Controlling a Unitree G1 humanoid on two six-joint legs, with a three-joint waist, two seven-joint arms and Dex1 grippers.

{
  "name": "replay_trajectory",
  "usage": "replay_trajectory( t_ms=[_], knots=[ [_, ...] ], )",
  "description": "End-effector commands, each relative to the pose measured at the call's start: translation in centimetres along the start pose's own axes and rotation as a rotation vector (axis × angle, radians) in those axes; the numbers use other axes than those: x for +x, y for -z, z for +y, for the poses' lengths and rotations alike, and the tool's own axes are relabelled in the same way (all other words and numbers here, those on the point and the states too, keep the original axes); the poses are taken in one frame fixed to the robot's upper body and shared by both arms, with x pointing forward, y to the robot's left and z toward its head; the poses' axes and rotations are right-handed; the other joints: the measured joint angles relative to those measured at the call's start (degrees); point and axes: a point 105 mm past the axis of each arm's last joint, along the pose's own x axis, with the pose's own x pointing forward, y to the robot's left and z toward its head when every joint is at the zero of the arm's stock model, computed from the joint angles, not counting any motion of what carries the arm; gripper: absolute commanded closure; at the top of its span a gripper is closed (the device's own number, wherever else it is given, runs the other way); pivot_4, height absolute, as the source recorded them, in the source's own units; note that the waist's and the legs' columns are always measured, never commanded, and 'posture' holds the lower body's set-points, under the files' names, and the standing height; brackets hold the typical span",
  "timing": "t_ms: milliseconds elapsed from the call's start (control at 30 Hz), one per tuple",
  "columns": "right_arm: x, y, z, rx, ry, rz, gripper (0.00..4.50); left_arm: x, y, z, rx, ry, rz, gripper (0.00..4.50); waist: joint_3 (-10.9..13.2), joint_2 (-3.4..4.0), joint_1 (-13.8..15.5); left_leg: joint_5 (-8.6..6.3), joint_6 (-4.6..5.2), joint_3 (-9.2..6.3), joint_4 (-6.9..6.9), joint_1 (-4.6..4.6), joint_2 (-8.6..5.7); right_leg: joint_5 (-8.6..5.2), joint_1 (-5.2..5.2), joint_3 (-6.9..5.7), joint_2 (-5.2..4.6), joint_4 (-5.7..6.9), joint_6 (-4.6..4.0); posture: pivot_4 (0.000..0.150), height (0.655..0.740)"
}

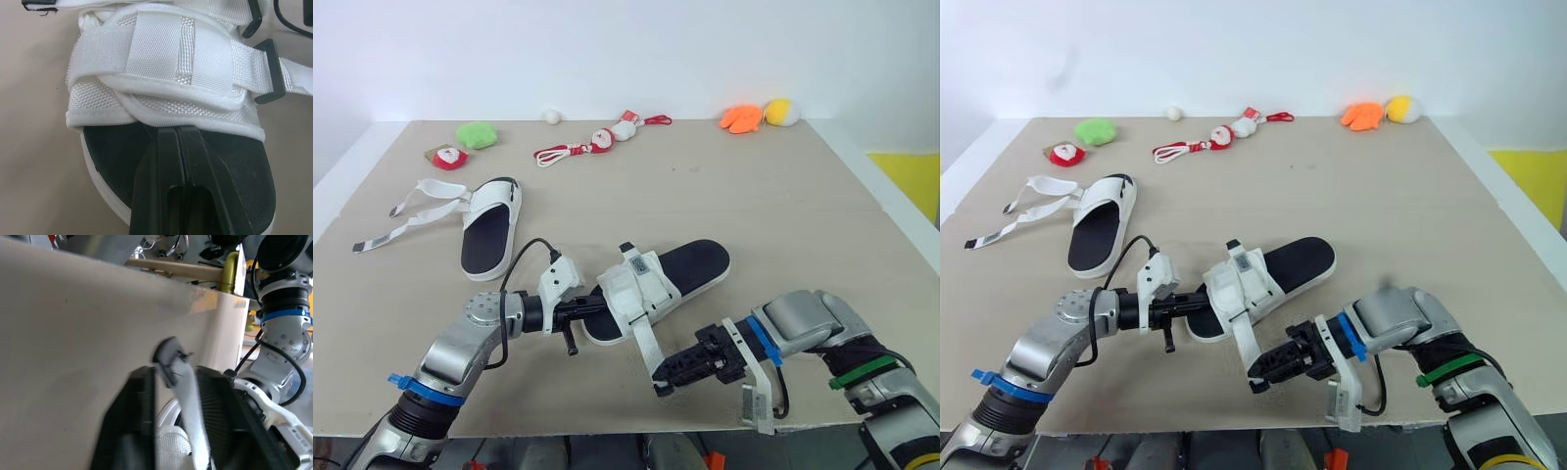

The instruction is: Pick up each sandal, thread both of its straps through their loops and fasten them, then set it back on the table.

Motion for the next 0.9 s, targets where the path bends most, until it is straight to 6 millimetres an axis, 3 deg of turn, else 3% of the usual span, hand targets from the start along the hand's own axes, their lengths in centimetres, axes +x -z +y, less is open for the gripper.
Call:
replay_trajectory(
  t_ms=[33,100,200,333,400,467,733,900],
  knots=[
    [-0.7,-0.5,-1.7,0.014,0.085,-0.042,4.45,0.1,1.2,-0.3,-0.024,0.011,0.043,4.50,0.0,0.02,0.0,0.00,0.00,0.00,0.00,0.00,-0.01,0.00,0.00,0.01,0.00,0.00,0.00,0.150,0.7400],
    [-1.0,0.0,-3.1,0.163,0.146,-0.013,4.45,0.1,1.2,-0.2,-0.024,0.011,0.043,4.50,0.0,0.03,0.0,0.00,0.00,0.05,0.00,0.00,-0.03,0.00,-0.01,0.07,-0.05,0.00,0.00,0.150,0.7400],
    [-1.1,1.3,-6.1,0.524,0.212,0.010,4.45,0.1,1.3,-0.2,-0.024,0.011,0.044,4.50,0.0,0.03,0.0,0.00,0.01,0.05,-0.05,0.01,-0.03,-0.04,0.00,0.11,-0.06,0.01,-0.04,0.150,0.7400],
    [-2.1,3.9,-10.9,1.083,0.297,-0.038,4.45,0.3,1.2,-0.2,-0.024,0.012,0.040,4.50,0.0,0.06,0.0,0.00,0.02,0.02,0.03,0.04,-0.02,0.00,0.03,0.12,-0.06,0.08,-0.03,0.150,0.7400],
    [-2.6,4.7,-12.0,1.360,0.260,-0.064,4.45,0.4,1.2,-0.3,-0.024,0.013,0.039,4.50,0.0,0.07,0.0,0.04,0.05,0.03,0.12,0.03,0.00,0.08,0.01,0.11,-0.07,0.09,-0.10,0.150,0.7400],
    [-2.8,5.8,-13.0,1.456,0.291,-0.084,4.45,0.4,1.3,-0.3,-0.024,0.014,0.039,4.50,0.0,0.04,0.3,0.06,0.06,0.02,0.14,0.00,-0.01,0.08,-0.01,0.05,-0.09,0.08,-0.11,0.150,0.7400],
    [-2.4,10.8,-11.2,1.794,0.298,0.100,4.45,0.4,1.3,-0.4,-0.027,0.006,0.033,4.50,0.0,0.06,0.3,0.02,0.08,-0.03,0.03,-0.44,0.00,-0.01,-0.40,-0.07,0.00,0.06,0.01,0.150,0.7400],
    [-2.3,13.1,-10.3,1.876,0.343,0.194,4.45,0.3,1.3,-0.4,-0.028,0.001,0.032,4.50,0.0,0.05,0.2,0.03,0.08,-0.07,0.05,-0.44,0.02,0.02,-0.40,-0.10,0.04,0.06,0.05,0.150,0.7400]
  ],
)
